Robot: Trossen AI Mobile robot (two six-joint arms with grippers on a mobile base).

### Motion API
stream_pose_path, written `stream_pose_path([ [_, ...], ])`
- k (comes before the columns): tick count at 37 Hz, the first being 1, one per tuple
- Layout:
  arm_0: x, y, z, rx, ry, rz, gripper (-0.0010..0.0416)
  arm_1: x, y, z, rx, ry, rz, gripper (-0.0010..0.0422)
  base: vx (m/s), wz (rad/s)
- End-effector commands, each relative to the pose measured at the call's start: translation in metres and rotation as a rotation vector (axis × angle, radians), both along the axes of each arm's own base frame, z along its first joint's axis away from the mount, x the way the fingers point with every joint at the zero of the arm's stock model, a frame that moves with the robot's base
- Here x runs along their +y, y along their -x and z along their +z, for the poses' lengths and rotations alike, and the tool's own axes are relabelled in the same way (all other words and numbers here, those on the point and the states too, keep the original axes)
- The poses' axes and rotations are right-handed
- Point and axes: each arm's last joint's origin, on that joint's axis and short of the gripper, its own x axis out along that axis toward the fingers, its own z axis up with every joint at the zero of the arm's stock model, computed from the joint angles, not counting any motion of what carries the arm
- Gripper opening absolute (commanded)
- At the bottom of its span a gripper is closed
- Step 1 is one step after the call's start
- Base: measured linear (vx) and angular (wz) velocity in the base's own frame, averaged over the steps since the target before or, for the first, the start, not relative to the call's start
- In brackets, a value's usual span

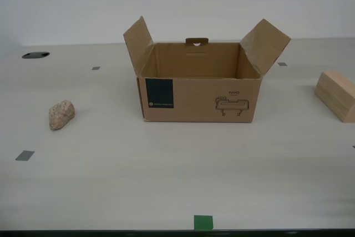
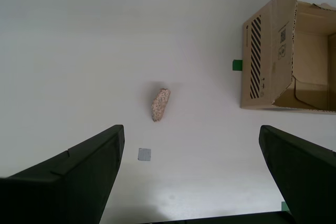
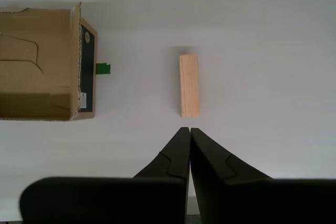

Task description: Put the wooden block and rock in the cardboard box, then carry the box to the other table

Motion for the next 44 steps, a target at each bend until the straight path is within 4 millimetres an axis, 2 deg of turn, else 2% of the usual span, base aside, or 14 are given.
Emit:
stream_pose_path([
  [1,-0.0001,-0.0004,0.0004,-0.006,0.003,-0.005,0.0002,0.0001,0.0003,0.0002,0.002,0.0,0.003,0.036,0.0,0.0],
  [13,0.0004,-0.0013,0.0008,-0.016,-0.016,0.001,0.0004,0.0001,0.0003,0.0002,0.002,0.0,0.003,0.0359,0.0,0.0],
  [18,0.0004,-0.0012,0.0008,-0.016,-0.016,0.0,0.003,0.0001,0.0003,0.0002,0.002,0.0,0.003,0.0359,0.0,0.0],
  [30,0.0004,-0.0013,0.0009,-0.017,-0.017,-0.001,0.0166,0.0001,0.0003,0.0001,0.003,0.0,0.003,0.0359,0.0,0.0],
  [44,0.0004,-0.0016,0.0011,-0.022,-0.017,-0.001,0.0365,0.0001,0.0005,0.0001,0.005,0.0,0.003,0.0359,0.0,0.0],
])
